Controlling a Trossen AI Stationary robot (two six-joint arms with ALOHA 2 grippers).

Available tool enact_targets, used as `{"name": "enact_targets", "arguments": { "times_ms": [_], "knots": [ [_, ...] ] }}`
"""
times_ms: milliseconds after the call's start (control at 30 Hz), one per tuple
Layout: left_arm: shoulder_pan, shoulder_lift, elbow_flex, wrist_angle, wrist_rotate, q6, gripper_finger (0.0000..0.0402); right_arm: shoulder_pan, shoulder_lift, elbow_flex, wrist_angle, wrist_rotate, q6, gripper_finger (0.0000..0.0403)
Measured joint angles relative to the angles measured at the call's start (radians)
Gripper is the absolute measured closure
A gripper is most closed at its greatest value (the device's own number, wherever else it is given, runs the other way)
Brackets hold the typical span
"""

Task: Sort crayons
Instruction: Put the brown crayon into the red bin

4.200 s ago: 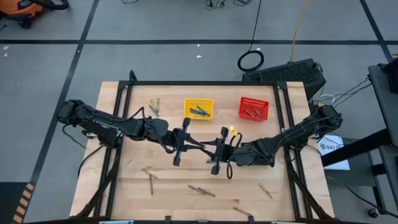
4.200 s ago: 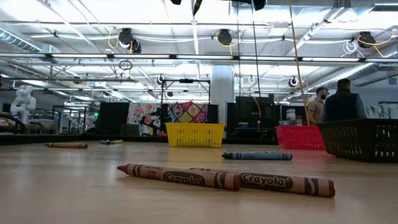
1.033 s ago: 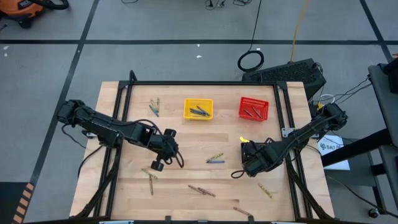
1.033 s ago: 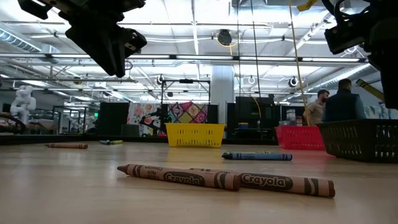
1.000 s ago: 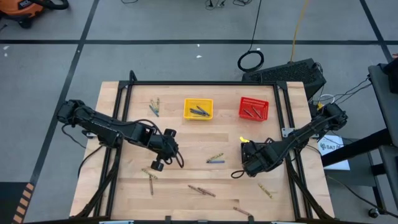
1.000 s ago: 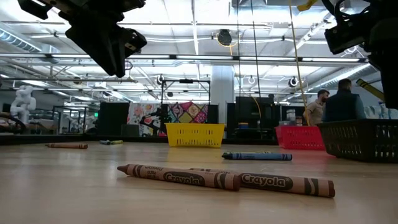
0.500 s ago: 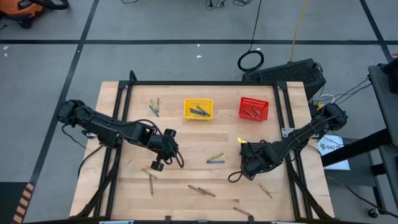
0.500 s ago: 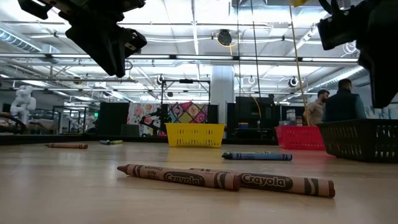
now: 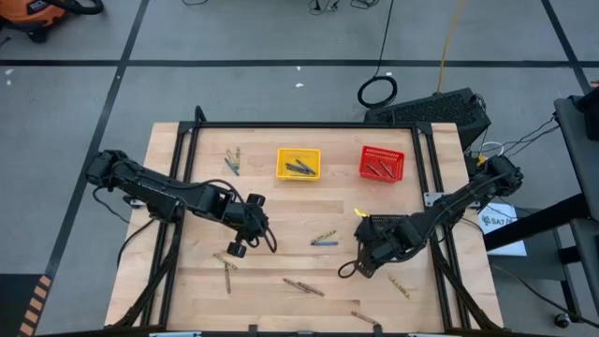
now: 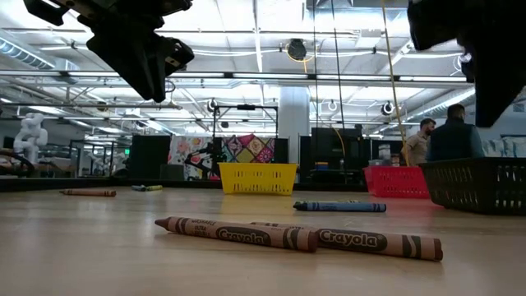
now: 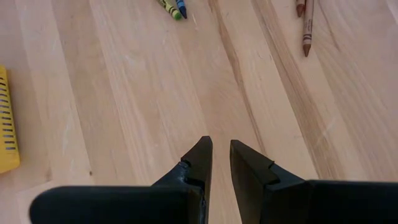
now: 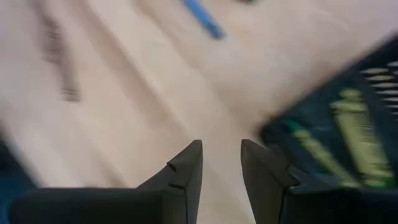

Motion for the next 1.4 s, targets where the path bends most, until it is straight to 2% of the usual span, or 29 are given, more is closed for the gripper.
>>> {"name": "enact_targets", "arguments": {
  "times_ms": [233, 533, 1000, 1133, 1333, 1400],
  "knots": [
    [0.000, 0.000, 0.000, 0.000, 0.000, 0.000, 0.0345, 0.081, 0.018, 0.003, 0.221, 0.000, 0.037, 0.0305],
    [0.000, 0.000, 0.000, -0.001, 0.000, 0.000, 0.0345, 0.168, 0.098, 0.003, 0.367, -0.001, 0.129, 0.0305],
    [0.001, 0.000, 0.000, -0.002, 0.000, 0.000, 0.0345, 0.261, 0.196, 0.003, 0.421, -0.005, 0.178, 0.0305],
    [0.001, 0.000, 0.000, -0.001, 0.000, 0.000, 0.0345, 0.281, 0.232, 0.003, 0.423, -0.058, 0.214, 0.0305],
    [0.001, 0.000, 0.000, 0.000, -0.001, 0.000, 0.0345, 0.296, 0.271, 0.003, 0.424, -0.063, 0.214, 0.0305],
    [0.001, 0.000, 0.000, 0.000, -0.001, 0.000, 0.0345, 0.296, 0.277, 0.003, 0.430, -0.102, 0.225, 0.0305]
  ]
}}
